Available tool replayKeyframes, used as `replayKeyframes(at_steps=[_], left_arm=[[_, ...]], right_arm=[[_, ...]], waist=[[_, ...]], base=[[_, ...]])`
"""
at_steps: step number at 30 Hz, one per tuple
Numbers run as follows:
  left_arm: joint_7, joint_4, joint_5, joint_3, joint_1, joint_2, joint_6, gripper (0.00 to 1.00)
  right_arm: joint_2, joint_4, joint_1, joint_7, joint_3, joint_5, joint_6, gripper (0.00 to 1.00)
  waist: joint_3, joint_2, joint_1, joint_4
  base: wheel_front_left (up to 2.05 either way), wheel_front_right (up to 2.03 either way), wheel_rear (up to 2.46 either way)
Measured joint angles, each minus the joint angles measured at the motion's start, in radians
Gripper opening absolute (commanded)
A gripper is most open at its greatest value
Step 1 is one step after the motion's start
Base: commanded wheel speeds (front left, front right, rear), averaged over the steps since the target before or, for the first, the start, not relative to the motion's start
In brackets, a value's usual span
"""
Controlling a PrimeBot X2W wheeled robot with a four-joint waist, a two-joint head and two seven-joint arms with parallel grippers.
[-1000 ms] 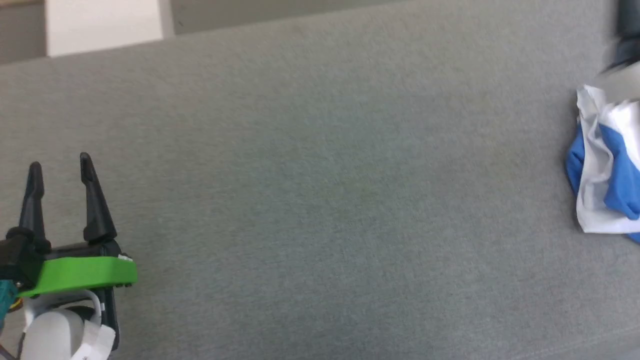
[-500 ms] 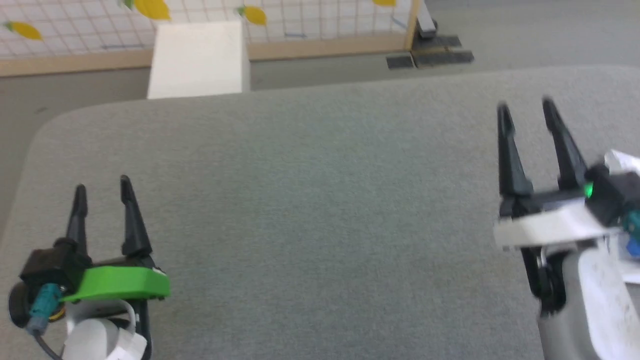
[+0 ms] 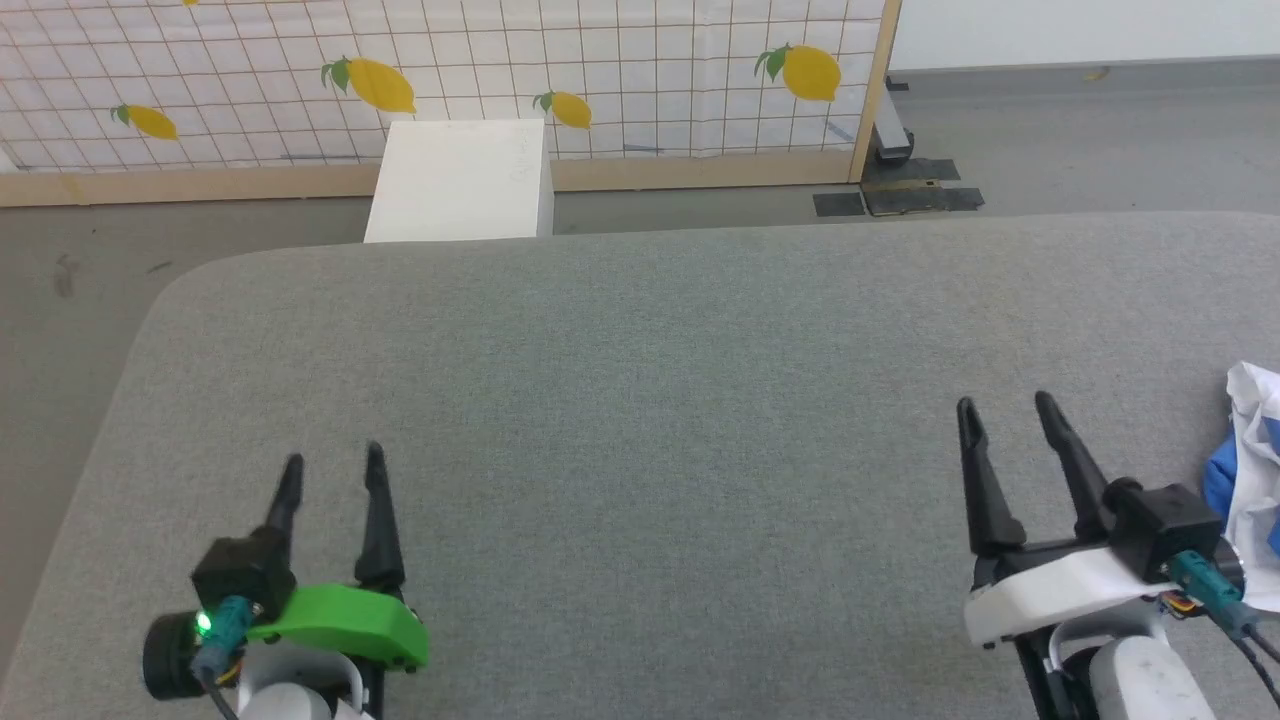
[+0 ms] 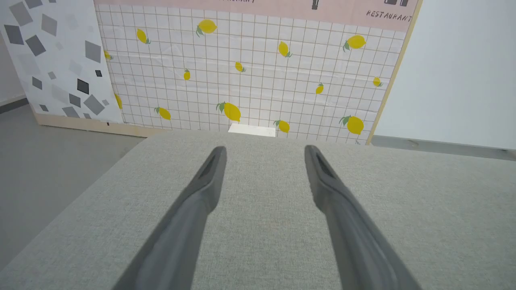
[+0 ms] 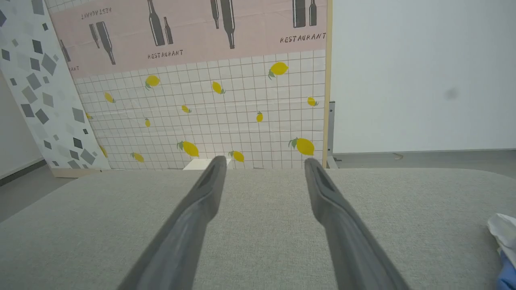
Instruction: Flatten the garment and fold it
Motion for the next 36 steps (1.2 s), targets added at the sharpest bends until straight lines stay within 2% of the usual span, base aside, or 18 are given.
replayKeyframes(at_steps=[7,18,19,36], left_arm=[[0.000,0.085,0.001,-0.019,-0.001,-0.004,-0.003,1.00],[0.000,0.105,-0.001,-0.019,-0.019,-0.005,-0.008,1.00],[0.000,0.105,-0.001,-0.019,-0.020,-0.006,-0.009,0.00],[0.024,0.082,0.004,-0.021,-0.017,-0.006,-0.008,0.00]], right_arm=[[0.000,0.040,0.013,0.000,0.007,-0.013,0.000,1.00],[0.000,0.055,0.013,0.000,0.016,-0.005,0.000,1.00],[0.000,0.055,0.013,0.000,0.018,-0.003,0.000,0.00],[0.000,0.039,0.013,0.023,0.016,-0.013,0.000,0.00]], waist=[[0.001,0.0000,0.0000,-0.008],[0.013,0.0000,0.0000,-0.004],[0.014,0.0000,0.0000,-0.003],[0.012,0.0000,0.0000,0.003]], base=[[0.00,0.00,0.00],[0.00,0.00,0.00],[0.00,0.00,0.00],[0.00,0.00,0.00]])
